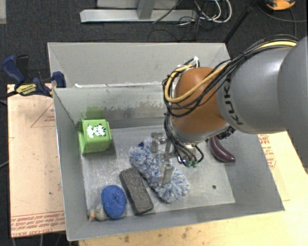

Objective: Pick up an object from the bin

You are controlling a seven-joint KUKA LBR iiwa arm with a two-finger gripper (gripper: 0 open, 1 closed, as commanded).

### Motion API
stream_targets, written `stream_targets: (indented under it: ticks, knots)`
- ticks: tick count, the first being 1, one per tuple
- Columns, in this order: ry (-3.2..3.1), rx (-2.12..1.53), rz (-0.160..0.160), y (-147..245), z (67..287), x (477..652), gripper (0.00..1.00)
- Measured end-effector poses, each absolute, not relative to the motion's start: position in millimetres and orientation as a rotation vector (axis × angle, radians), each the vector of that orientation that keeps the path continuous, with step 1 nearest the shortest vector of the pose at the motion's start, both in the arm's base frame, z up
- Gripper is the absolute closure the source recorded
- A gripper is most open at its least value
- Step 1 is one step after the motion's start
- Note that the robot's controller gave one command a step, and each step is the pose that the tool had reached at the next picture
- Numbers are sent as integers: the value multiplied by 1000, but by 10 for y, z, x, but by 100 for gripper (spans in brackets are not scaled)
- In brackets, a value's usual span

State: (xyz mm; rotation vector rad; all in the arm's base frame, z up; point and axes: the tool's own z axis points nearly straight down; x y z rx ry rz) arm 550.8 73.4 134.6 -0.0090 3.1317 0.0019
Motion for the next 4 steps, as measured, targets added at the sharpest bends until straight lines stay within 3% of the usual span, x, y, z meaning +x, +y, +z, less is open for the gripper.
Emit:
stream_targets:
  ticks: [1,2,3,4]
  knots:
    - [3143,-24,3,821,958,5578,0]
    - [3131,103,11,738,740,5439,100]
    - [3131,104,11,737,739,5439,100]
    - [3139,66,2,839,2084,5399,100]
